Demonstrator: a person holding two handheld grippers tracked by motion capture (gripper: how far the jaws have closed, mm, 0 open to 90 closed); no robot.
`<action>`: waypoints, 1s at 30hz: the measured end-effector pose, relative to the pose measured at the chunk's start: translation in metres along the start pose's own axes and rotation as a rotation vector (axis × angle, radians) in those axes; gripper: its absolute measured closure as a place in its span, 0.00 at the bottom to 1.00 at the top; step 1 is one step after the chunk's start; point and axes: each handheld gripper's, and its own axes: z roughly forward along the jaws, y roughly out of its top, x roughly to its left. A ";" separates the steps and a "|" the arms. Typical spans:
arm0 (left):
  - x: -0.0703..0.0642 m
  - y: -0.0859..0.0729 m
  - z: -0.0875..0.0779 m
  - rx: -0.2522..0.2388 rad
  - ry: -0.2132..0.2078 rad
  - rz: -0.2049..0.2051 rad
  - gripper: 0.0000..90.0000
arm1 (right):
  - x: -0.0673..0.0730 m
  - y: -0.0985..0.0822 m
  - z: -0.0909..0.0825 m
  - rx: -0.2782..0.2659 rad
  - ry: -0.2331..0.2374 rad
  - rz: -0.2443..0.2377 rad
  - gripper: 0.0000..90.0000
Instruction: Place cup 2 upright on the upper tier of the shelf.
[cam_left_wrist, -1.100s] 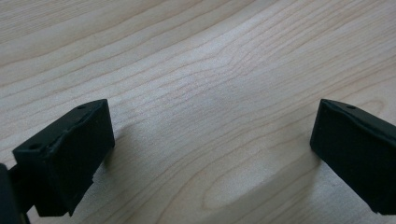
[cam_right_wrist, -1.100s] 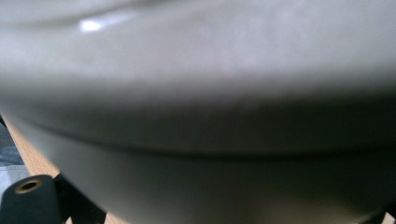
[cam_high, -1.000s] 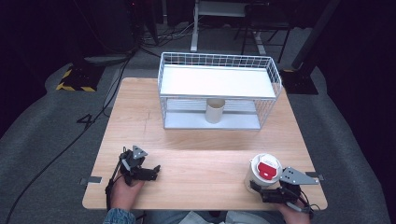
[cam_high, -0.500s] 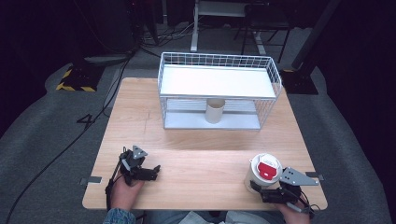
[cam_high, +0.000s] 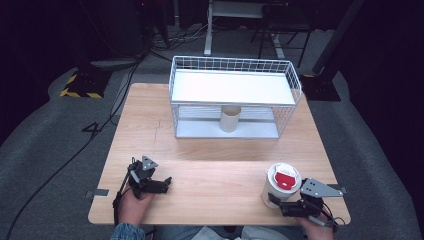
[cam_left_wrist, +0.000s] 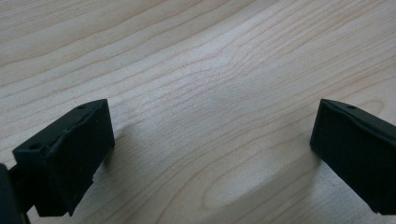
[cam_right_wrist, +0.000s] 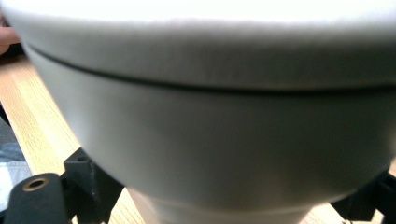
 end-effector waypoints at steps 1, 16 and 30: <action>0.000 0.000 0.000 0.001 0.000 0.002 0.00 | 0.000 0.001 0.000 -0.005 0.001 -0.004 0.16; 0.001 0.001 0.001 0.000 -0.002 0.000 0.00 | -0.008 0.024 -0.007 -0.057 0.016 -0.005 0.16; 0.002 0.001 0.001 0.000 0.000 0.000 0.00 | -0.012 0.060 -0.004 -0.076 0.030 -0.052 0.16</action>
